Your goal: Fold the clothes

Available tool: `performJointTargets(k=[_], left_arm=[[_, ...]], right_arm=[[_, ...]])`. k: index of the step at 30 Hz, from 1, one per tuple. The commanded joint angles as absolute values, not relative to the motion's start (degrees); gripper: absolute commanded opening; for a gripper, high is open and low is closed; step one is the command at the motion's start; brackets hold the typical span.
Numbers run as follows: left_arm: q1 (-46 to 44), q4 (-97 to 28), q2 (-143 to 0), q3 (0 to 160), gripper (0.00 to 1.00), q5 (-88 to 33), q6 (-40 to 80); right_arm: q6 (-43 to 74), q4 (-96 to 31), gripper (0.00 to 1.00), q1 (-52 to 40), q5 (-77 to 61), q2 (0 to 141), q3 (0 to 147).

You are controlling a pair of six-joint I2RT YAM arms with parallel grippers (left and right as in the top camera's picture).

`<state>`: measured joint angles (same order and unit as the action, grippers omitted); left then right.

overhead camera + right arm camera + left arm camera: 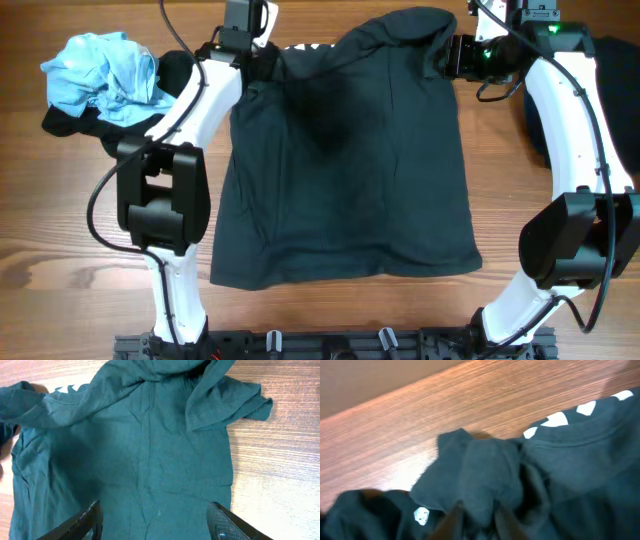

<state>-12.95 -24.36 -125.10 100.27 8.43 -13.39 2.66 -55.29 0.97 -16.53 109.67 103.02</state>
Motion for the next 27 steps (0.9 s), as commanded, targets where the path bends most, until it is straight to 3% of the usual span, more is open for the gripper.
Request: performJointTargets(k=[1,12,18,19,22,23,27], left_arm=[[-12.0,-24.2,-125.7,100.8,0.04,14.0,-14.8],[-11.6,-19.3,-125.7,107.2,0.04,20.9,-9.7],[-10.7,-3.2,-125.7,111.3,0.04,20.8,-3.7],[-10.7,-3.2,-125.8,111.3,0.13,20.3,-2.5],[-10.6,-6.7,-126.2,111.3,0.9,19.5,0.9],[-10.6,-9.3,-126.3,111.3,1.0,19.2,1.0],[-10.6,-21.6,-126.3,111.3,1.0,18.9,5.3]], right_arm=[[1.7,-55.5,0.67,0.9,-17.6,110.3,104.4],[3.2,-55.5,0.62,0.9,-16.4,110.3,104.4],[3.0,-57.7,0.62,0.9,-16.3,110.3,104.4],[3.0,-57.8,0.63,0.9,-16.3,110.3,104.4],[3.0,-57.3,0.77,0.9,-16.1,110.3,104.4],[3.0,-57.0,0.78,0.9,-16.1,110.3,104.4],[2.9,-54.6,0.77,0.9,-15.3,110.4,104.4]])
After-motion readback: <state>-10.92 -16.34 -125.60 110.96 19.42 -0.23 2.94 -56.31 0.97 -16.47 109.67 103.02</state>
